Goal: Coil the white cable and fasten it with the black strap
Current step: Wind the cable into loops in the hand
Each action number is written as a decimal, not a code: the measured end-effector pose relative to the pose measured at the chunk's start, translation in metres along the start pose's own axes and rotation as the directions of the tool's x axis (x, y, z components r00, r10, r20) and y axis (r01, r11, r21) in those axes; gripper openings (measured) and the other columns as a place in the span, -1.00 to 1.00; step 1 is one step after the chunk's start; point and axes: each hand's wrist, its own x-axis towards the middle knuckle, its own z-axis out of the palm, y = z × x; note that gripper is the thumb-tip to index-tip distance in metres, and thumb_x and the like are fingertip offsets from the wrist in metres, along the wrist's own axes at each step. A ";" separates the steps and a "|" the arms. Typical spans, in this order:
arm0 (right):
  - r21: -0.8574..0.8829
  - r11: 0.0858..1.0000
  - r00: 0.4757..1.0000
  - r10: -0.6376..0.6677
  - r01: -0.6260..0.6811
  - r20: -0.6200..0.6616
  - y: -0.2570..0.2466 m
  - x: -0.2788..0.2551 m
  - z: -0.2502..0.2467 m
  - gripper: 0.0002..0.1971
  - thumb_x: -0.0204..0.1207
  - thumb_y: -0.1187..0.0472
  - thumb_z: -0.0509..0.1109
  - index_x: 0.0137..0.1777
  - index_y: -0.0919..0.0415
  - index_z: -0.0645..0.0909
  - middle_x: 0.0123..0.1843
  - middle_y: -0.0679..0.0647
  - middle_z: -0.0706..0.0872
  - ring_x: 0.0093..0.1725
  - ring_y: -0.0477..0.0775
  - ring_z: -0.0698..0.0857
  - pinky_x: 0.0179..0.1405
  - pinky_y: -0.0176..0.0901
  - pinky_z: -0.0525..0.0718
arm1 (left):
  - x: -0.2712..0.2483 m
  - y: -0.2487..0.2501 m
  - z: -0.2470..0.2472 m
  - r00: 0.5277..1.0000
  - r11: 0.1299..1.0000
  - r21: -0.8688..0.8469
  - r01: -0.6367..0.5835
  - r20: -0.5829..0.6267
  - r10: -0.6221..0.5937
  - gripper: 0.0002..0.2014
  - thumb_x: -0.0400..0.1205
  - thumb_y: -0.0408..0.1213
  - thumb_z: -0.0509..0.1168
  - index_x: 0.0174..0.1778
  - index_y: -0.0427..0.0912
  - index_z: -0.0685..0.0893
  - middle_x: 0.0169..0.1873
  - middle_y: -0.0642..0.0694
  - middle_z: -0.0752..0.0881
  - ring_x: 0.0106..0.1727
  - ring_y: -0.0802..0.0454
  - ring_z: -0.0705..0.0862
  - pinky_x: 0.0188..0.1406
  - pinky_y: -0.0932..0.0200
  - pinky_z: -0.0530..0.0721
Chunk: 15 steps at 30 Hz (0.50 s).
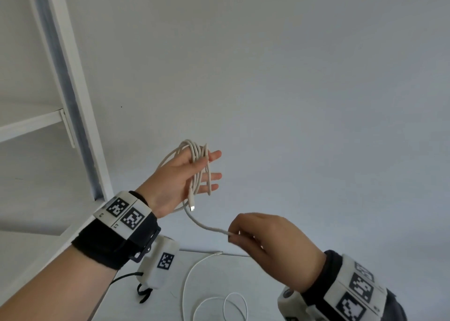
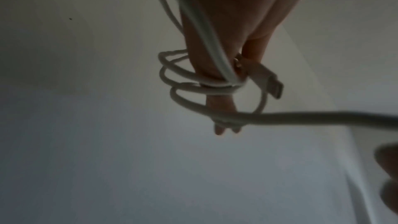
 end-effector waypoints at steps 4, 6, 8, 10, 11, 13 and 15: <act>0.001 1.000 0.995 0.016 -0.016 -0.097 0.004 0.005 -0.013 -0.74 0.51 -0.13 0.05 -0.13 -0.04 0.50 -0.41 -0.29 0.45 -0.38 -0.19 0.47 -0.33 -0.16 0.56 | -0.009 -0.001 0.005 0.996 0.989 0.139 0.058 0.061 -0.067 -0.70 0.70 -0.23 0.10 0.34 -0.11 0.50 0.39 0.07 0.58 -0.01 -0.30 0.79 -0.15 0.10 0.78; -0.008 1.000 0.992 0.017 -0.018 -0.126 0.006 0.007 -0.017 -0.71 0.51 -0.13 0.05 -0.15 -0.02 0.53 -0.41 -0.28 0.47 -0.37 -0.14 0.49 -0.34 -0.15 0.57 | -0.013 -0.001 0.007 0.988 0.979 0.183 0.093 0.108 -0.114 -0.63 0.63 -0.12 0.15 0.37 0.01 0.52 0.38 0.07 0.61 -0.10 -0.28 0.81 -0.24 0.14 0.75; -0.001 1.000 0.990 0.026 -0.027 -0.141 0.007 0.008 -0.020 -0.71 0.51 -0.12 0.06 -0.16 -0.02 0.55 -0.40 -0.28 0.49 -0.36 -0.15 0.50 -0.34 -0.17 0.56 | -0.017 -0.001 0.009 0.979 0.966 0.235 0.110 0.143 -0.146 -0.58 0.56 0.00 0.14 0.36 0.10 0.53 0.35 0.08 0.63 -0.25 -0.19 0.80 -0.31 0.18 0.71; 0.008 0.999 0.987 0.032 -0.032 -0.157 0.006 0.011 -0.021 -0.71 0.50 -0.12 0.07 -0.17 -0.02 0.57 -0.37 -0.24 0.55 -0.35 -0.14 0.52 -0.33 -0.15 0.59 | -0.020 -0.003 0.012 0.974 0.937 0.334 0.104 0.158 -0.164 -0.57 0.59 0.08 0.05 0.36 0.15 0.51 0.30 0.10 0.67 -0.41 -0.06 0.75 -0.35 0.22 0.67; 0.007 1.000 0.985 0.029 -0.029 -0.170 0.005 0.013 -0.021 -0.71 0.50 -0.12 0.08 -0.18 -0.01 0.57 -0.35 -0.22 0.57 -0.34 -0.13 0.52 -0.33 -0.13 0.60 | -0.021 -0.004 0.014 0.971 0.918 0.385 0.097 0.168 -0.173 -0.57 0.62 0.10 -0.03 0.36 0.15 0.50 0.22 0.11 0.73 -0.47 -0.01 0.71 -0.37 0.24 0.65; 0.014 1.000 0.976 0.024 -0.021 -0.215 0.002 0.018 -0.025 -0.73 0.50 -0.10 0.11 -0.21 0.00 0.56 -0.35 -0.23 0.56 -0.33 -0.14 0.54 -0.32 -0.19 0.58 | -0.024 -0.005 0.020 0.960 0.883 0.462 0.080 0.204 -0.193 -0.51 0.65 0.14 -0.18 0.29 0.09 0.54 -0.07 0.08 0.84 -0.57 0.06 0.62 -0.45 0.28 0.58; 0.029 0.999 0.956 0.045 -0.038 -0.289 0.005 0.023 -0.031 -0.73 0.51 -0.07 0.17 -0.23 0.04 0.59 -0.37 -0.23 0.58 -0.32 -0.17 0.58 -0.32 -0.31 0.54 | -0.027 -0.007 0.026 0.938 0.873 0.487 0.037 0.284 -0.198 -0.44 0.64 0.21 -0.24 0.26 0.02 0.53 -0.23 0.00 0.85 -0.65 0.12 0.49 -0.59 0.32 0.44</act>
